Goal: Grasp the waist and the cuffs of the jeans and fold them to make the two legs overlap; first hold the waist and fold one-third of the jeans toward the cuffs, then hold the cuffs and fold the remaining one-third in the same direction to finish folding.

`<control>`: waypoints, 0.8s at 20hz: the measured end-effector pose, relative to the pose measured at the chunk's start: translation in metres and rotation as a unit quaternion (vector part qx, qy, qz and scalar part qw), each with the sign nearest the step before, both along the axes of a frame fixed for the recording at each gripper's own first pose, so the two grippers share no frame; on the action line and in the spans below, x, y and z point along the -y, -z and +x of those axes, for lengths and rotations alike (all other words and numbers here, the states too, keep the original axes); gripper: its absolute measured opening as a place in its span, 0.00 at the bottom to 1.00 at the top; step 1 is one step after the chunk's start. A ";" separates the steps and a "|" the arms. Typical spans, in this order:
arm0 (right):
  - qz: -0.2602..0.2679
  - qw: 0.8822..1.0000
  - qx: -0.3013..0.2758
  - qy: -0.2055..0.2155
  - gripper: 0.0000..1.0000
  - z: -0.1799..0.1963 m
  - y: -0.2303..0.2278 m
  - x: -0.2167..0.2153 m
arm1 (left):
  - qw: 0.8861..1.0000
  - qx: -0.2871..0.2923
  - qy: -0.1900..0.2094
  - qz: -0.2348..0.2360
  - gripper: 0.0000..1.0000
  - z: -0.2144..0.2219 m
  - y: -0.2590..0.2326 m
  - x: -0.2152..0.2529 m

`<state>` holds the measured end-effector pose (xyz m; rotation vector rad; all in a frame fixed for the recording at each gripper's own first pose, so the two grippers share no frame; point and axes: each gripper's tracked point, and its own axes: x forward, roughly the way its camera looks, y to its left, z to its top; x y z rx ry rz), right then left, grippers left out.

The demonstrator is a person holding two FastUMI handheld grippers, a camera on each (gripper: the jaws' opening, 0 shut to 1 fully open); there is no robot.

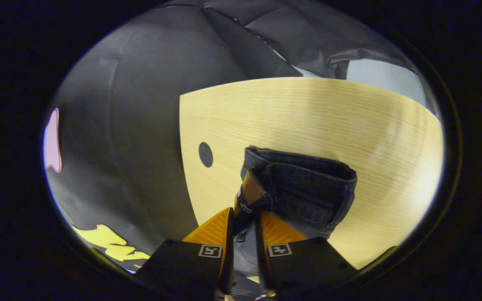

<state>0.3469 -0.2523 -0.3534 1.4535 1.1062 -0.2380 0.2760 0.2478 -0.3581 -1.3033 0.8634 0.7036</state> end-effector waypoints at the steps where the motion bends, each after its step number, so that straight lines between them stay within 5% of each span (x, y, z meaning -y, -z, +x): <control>1: -0.015 1.000 0.012 -0.009 0.28 -0.002 -0.004 0.002 | 1.000 0.002 0.002 -0.008 0.20 0.001 -0.004 0.005; 3: -0.055 0.998 0.034 -0.022 0.39 -0.006 -0.014 0.007 | 1.000 -0.009 0.014 -0.008 0.53 -0.012 -0.017 0.014; 6: -0.149 0.985 0.059 -0.060 0.83 -0.025 -0.032 0.022 | 0.997 -0.003 0.065 0.038 0.92 -0.023 -0.052 0.020; 7: -0.182 0.977 0.075 -0.081 0.83 -0.032 -0.039 0.023 | 0.993 0.009 0.096 0.068 0.80 -0.027 -0.069 0.024; 9: -0.255 0.952 0.121 -0.118 0.83 -0.051 -0.070 0.024 | 0.976 0.043 0.158 0.143 0.80 -0.032 -0.110 0.031; 12: -0.369 0.894 0.203 -0.154 0.83 -0.084 -0.123 0.021 | 0.922 0.097 0.240 0.290 0.80 -0.052 -0.190 0.045; 16: -0.483 0.798 0.302 -0.199 0.83 -0.142 -0.189 -0.018 | 0.820 0.185 0.322 0.436 0.88 -0.101 -0.264 0.108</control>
